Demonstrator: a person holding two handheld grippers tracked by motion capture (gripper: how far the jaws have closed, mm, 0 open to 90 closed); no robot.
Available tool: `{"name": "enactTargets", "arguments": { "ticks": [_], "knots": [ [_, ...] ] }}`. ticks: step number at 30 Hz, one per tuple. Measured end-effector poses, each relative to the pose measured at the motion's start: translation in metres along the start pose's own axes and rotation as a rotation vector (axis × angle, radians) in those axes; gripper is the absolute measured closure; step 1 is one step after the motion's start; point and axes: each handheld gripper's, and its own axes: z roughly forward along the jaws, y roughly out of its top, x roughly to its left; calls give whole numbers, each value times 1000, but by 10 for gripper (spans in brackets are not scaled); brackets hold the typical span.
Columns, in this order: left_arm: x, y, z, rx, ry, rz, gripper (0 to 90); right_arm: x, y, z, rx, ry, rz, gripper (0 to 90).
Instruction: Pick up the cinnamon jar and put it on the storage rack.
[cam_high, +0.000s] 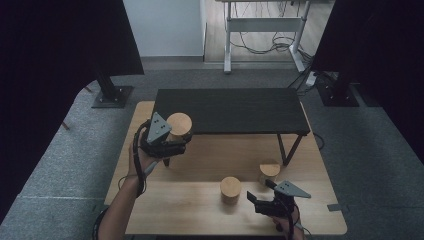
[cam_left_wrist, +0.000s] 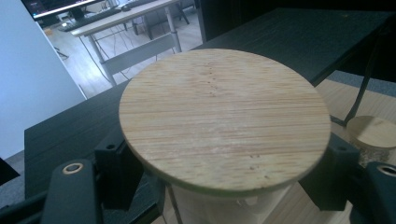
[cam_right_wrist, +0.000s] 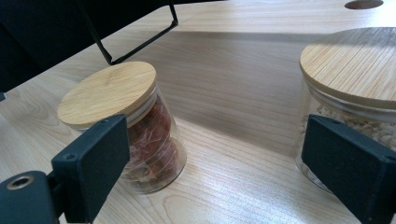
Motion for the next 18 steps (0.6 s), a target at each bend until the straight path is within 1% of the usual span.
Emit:
{"name": "enactTargets", "arguments": {
  "ticks": [5, 8, 18],
  "knots": [
    [1, -1, 1, 1, 4, -9, 253, 0, 0, 1, 6, -2, -4, 73],
    [1, -1, 1, 2, 7, 0, 253, 1, 0, 1, 9, -1, -5, 73],
    [1, -2, 1, -3, 7, -3, 252, 1, -1, 2, 18, -3, -9, 72]
  ]
}}
